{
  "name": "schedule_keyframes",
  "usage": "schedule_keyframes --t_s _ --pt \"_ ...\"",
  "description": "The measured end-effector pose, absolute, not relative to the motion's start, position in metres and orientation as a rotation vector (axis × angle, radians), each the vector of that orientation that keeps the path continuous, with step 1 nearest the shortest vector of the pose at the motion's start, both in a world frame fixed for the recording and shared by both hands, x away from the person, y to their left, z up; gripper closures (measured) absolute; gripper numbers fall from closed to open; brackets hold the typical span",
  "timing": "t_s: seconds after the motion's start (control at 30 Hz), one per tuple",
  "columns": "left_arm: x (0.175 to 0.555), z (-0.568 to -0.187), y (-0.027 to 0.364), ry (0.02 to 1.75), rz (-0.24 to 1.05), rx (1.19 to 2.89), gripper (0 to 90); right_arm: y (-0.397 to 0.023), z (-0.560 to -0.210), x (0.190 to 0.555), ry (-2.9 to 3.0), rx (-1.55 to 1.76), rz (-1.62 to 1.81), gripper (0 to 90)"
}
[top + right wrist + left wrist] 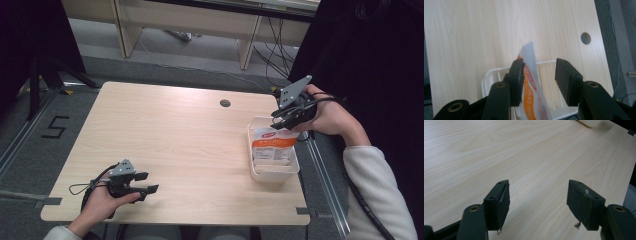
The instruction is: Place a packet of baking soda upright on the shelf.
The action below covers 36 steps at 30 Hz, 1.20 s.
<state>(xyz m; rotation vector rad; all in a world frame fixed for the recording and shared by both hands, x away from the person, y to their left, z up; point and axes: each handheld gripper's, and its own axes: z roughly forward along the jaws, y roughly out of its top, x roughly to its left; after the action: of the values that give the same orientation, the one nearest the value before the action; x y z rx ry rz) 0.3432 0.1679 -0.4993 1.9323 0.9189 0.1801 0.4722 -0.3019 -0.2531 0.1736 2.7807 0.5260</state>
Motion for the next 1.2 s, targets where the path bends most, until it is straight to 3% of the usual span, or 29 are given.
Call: schedule_keyframes --t_s 0.27,0.73,1.2 --pt "0.343 -0.499 0.168 0.917 0.183 1.934 34.4 -0.286 -0.278 0.449 2.751 0.177 0.672 57.7" --pt "0.343 -0.499 0.168 0.914 0.185 1.935 34.4 -0.252 -0.322 0.426 2.878 0.139 0.605 56.3" --pt "0.343 -0.499 0.169 0.914 0.183 1.935 34.3 -0.219 -0.392 0.393 2.961 0.251 0.623 55.2"
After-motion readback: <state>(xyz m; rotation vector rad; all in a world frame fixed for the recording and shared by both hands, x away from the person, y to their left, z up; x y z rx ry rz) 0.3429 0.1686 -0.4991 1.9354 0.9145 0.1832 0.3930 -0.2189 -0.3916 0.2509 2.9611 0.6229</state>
